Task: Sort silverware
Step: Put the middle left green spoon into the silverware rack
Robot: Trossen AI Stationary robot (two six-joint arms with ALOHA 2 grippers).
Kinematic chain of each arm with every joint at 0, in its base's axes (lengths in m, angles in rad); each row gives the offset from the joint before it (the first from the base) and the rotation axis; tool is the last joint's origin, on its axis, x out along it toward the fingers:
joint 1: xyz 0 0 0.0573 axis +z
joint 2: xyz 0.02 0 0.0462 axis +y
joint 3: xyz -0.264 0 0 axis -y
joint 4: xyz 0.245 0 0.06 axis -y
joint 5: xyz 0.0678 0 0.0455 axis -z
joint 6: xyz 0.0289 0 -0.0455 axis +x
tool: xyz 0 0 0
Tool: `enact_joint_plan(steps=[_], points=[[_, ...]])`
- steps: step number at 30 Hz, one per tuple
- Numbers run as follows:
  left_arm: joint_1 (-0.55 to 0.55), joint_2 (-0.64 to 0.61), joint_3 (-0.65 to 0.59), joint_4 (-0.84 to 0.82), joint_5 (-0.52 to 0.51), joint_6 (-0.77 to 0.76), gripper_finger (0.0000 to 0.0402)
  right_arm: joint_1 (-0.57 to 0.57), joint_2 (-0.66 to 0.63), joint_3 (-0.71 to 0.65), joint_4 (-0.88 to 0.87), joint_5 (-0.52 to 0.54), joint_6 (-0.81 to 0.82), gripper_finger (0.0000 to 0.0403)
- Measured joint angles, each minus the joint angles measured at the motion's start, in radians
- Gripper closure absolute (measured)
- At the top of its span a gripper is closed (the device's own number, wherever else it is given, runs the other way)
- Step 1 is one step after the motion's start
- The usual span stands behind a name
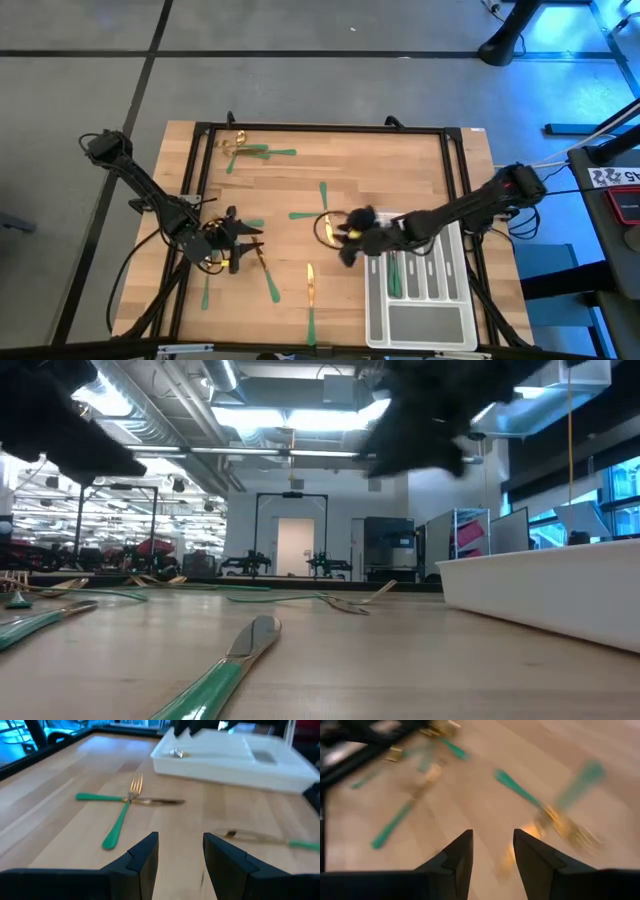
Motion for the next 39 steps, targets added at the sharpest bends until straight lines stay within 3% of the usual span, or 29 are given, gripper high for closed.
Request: enact_joint_plan(steps=[5, 7, 10, 12, 15, 20, 24, 30, 35, 39], points=[[0.050, -0.001, 0.000, 0.091, -0.038, -0.091, 0.0256, 0.003, 0.203, 0.002, 0.542, -0.044, -0.286, 0.0260], [0.097, -0.001, 0.000, 0.138, -0.088, -0.035, 0.0256, 0.002, 0.288, 0.007, 0.690, -0.043, -0.294, 0.0260], [0.188, -0.002, 0.037, 0.103, -0.070, 0.052, 0.0256, 0.002, 0.396, 0.047, 0.793, -0.028, -0.287, 0.0260], [0.234, -0.003, 0.105, -0.037, -0.036, 0.076, 0.0256, 0.002, 0.453, 0.087, 0.797, -0.010, -0.286, 0.0260], [0.279, 0.014, 0.259, -0.401, 0.046, 0.006, 0.0256, 0.008, 0.493, 0.139, 0.729, -0.067, -0.286, 0.0260], [0.280, 0.110, 0.449, -0.978, 0.273, -0.320, 0.0256, 0.019, 0.498, 0.192, 0.608, -0.098, -0.285, 0.0260], [0.259, 0.193, 0.443, -1.227, 0.296, -0.554, 0.0256, 0.023, 0.498, 0.212, 0.606, -0.082, -0.287, 0.0260], [0.291, 0.238, 0.363, -1.279, 0.309, -0.673, 0.0256, 0.022, 0.498, 0.214, 0.620, -0.088, -0.253, 0.0260], [0.369, 0.222, 0.304, -1.194, 0.416, -0.565, 0.0251, 0.023, 0.498, 0.214, 0.617, -0.101, -0.239, 0.0260], [0.445, 0.221, 0.284, -1.187, 0.492, -0.502, 0.0215, 0.023, 0.498, 0.214, 0.617, -0.105, -0.239, 0.0260]])
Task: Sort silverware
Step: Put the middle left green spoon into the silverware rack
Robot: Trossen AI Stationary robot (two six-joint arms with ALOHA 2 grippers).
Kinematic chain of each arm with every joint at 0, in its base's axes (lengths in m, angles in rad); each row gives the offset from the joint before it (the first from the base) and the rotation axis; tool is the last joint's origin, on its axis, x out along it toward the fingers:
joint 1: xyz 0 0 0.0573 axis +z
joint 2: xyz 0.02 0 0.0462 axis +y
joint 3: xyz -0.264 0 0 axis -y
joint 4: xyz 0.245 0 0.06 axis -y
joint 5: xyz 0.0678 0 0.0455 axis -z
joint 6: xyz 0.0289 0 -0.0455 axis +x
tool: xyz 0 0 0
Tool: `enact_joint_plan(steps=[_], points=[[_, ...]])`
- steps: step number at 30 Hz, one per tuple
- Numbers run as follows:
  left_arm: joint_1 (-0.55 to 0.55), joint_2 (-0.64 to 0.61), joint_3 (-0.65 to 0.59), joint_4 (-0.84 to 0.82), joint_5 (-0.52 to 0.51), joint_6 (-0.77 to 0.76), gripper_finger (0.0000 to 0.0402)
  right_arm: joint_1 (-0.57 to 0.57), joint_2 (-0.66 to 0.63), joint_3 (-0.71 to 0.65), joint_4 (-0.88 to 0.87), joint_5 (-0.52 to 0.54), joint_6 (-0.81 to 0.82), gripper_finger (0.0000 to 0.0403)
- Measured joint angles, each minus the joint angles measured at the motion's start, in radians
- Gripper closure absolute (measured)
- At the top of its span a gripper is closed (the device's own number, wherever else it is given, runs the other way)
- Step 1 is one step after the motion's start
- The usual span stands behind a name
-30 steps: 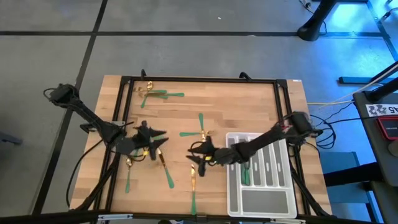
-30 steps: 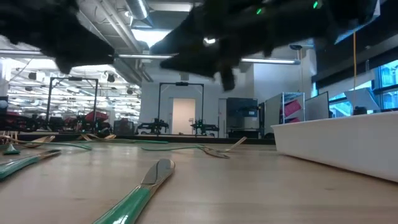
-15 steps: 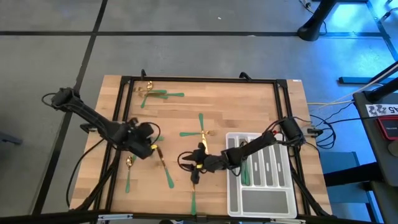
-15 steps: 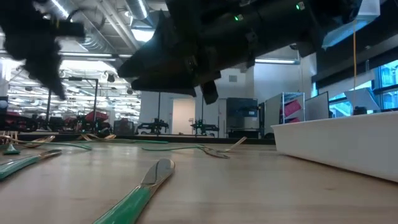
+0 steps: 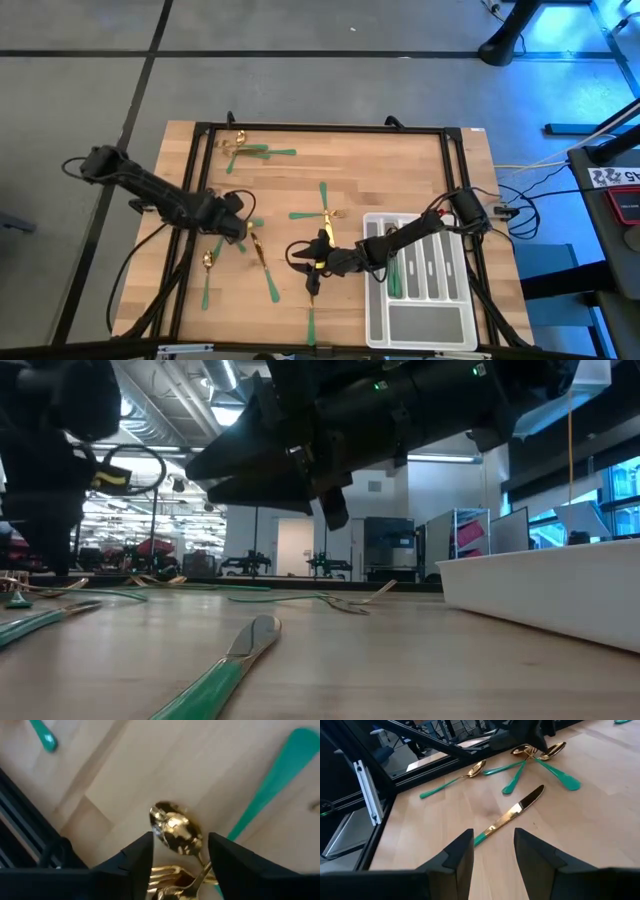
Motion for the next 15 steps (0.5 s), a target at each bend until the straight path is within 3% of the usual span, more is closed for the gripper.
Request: enact_joint_plan(steps=[7, 15], points=[[0.132, 0.000, -0.029, 0.006, 0.054, 0.034, 0.0146, 0.004, 0.000, 0.000, -0.004, -0.001, 0.000, 0.0260], [0.258, 0.000, -0.029, 0.059, 0.155, 0.150, 0.0151, 0.021, 0.000, 0.000, -0.017, 0.000, -0.001, 0.0260]])
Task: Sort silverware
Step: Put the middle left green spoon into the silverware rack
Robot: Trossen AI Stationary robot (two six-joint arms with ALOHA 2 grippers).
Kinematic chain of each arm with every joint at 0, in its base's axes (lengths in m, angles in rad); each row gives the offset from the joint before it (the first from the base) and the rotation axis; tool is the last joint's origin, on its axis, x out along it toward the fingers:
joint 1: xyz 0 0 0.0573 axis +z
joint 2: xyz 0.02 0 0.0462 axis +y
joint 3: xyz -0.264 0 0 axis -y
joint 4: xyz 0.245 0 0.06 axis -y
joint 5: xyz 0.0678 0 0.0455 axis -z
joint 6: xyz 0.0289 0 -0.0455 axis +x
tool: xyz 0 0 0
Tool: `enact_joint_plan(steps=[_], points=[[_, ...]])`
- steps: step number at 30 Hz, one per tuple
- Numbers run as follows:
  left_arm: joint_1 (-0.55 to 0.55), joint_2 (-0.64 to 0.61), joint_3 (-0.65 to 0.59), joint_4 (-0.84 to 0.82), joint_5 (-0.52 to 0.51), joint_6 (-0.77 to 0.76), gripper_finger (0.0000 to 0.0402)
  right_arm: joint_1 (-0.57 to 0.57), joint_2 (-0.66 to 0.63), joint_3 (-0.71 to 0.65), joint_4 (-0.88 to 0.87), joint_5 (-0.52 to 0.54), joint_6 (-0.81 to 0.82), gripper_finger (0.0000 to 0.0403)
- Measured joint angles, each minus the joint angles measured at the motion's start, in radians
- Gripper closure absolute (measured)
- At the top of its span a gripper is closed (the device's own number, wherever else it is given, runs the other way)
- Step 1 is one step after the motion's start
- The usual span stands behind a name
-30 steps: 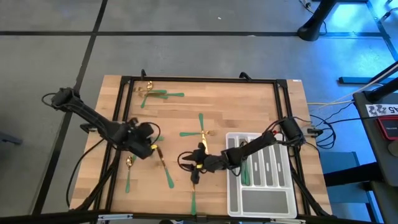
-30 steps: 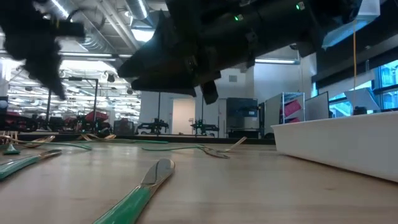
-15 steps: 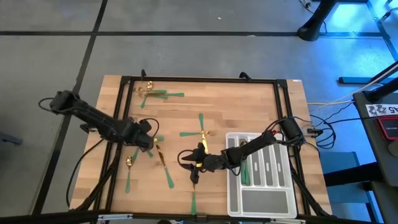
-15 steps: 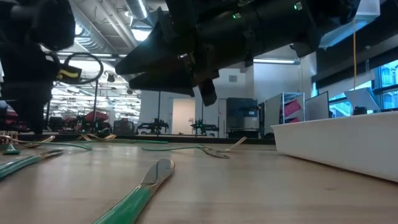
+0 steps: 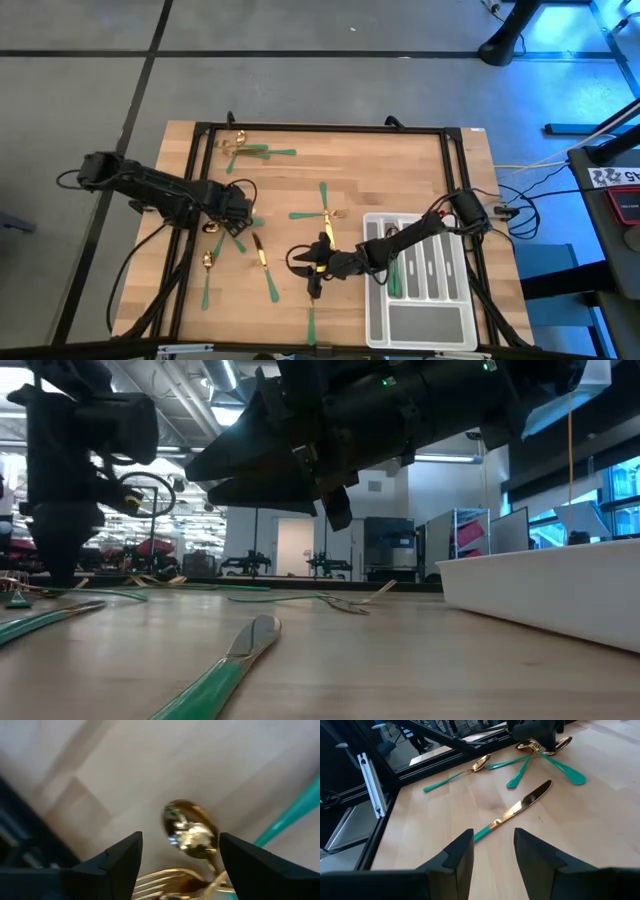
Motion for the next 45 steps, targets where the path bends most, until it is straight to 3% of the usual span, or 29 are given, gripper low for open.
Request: enact_joint_plan(steps=[11, 15, 21, 36, 45], points=[[0.094, 0.000, -0.032, 0.231, 0.152, 0.152, 0.0185, 0.025, 0.000, 0.000, -0.006, 0.018, 0.000, 0.0260], [0.109, 0.002, -0.035, 0.204, 0.168, 0.274, 0.0200, 0.026, 0.000, 0.000, -0.010, 0.018, 0.000, 0.0260], [0.105, 0.002, -0.035, 0.208, 0.197, 0.281, 0.0215, 0.024, 0.000, 0.000, -0.012, 0.026, -0.002, 0.0260], [0.109, 0.039, -0.034, 0.409, 0.201, 0.278, 0.0385, 0.024, 0.000, 0.000, -0.013, 0.025, 0.000, 0.0260], [0.109, 0.039, -0.034, 0.641, 0.200, 0.322, 0.0400, 0.024, -0.053, -0.002, -0.132, 0.009, -0.002, 0.0260]])
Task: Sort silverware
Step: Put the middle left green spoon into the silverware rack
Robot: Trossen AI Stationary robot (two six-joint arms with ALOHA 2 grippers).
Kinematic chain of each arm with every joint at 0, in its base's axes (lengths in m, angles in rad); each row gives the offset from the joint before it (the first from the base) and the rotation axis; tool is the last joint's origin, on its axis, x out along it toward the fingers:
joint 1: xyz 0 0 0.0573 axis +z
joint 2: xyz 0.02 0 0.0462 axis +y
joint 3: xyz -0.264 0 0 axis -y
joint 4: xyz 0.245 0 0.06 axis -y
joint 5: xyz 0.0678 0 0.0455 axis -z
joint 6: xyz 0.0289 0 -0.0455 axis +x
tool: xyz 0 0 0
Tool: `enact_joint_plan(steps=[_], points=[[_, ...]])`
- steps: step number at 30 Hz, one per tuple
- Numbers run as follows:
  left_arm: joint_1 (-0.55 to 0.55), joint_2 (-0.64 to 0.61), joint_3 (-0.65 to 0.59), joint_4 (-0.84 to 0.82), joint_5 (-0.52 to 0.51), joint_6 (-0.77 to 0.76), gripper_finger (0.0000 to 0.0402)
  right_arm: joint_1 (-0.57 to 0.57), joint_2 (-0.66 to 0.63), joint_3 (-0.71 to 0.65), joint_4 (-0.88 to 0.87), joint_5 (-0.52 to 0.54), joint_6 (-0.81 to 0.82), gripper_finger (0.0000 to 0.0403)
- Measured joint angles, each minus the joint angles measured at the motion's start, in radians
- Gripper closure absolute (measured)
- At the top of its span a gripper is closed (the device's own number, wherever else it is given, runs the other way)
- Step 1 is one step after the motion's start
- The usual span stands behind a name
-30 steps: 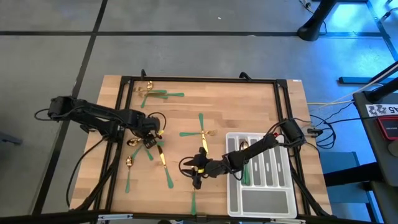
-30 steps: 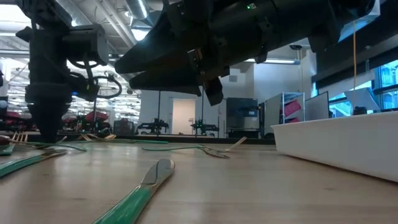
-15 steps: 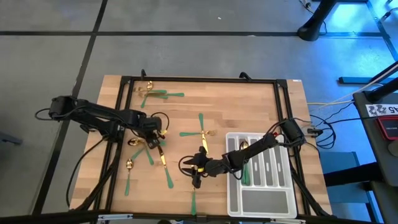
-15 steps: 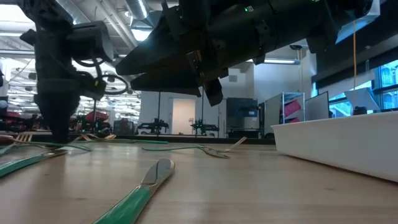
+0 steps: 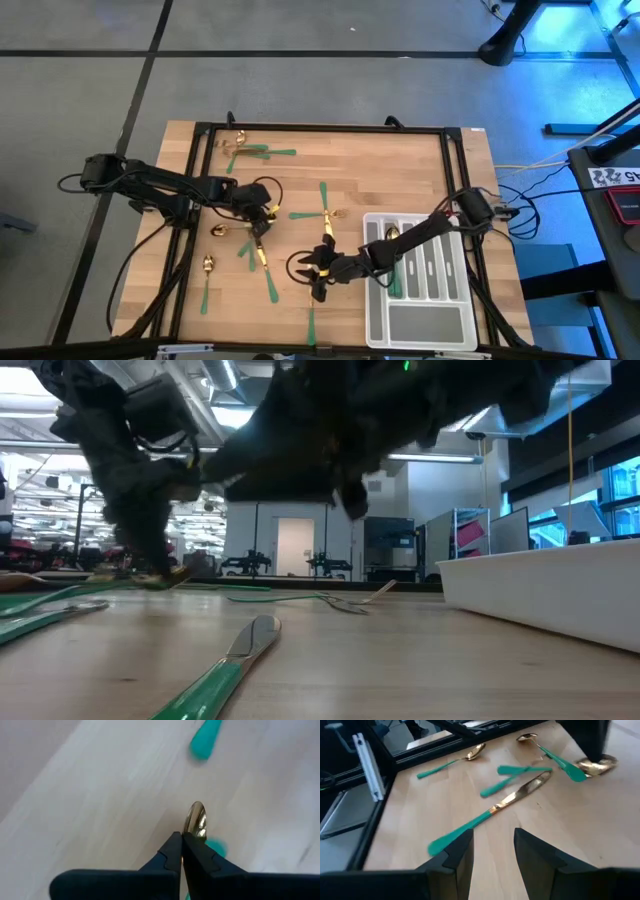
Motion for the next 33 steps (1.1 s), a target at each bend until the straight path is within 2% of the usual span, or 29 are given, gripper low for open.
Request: enact_joint_plan(steps=[5, 10, 13, 17, 23, 33], points=[[0.011, 0.000, 0.000, 0.132, 0.000, 0.030, 0.0400, 0.000, -0.077, 0.001, -0.170, 0.004, 0.002, 0.0260], [0.023, 0.000, 0.000, 0.269, 0.001, 0.065, 0.0400, 0.000, -0.096, 0.001, -0.199, 0.054, 0.003, 0.0260], [0.023, 0.000, 0.000, 0.349, 0.009, 0.088, 0.0400, -0.001, -0.064, 0.002, -0.148, 0.115, 0.027, 0.0260], [0.022, 0.000, 0.000, 0.425, 0.011, 0.102, 0.0400, -0.019, 0.017, -0.002, -0.062, 0.135, 0.080, 0.0260], [-0.001, 0.000, 0.000, 0.560, 0.011, 0.101, 0.0399, -0.076, 0.128, -0.002, 0.162, 0.170, 0.089, 0.0260], [-0.059, 0.000, 0.000, 0.673, -0.003, 0.151, 0.0400, -0.140, 0.147, -0.001, 0.347, 0.178, 0.075, 0.0264]])
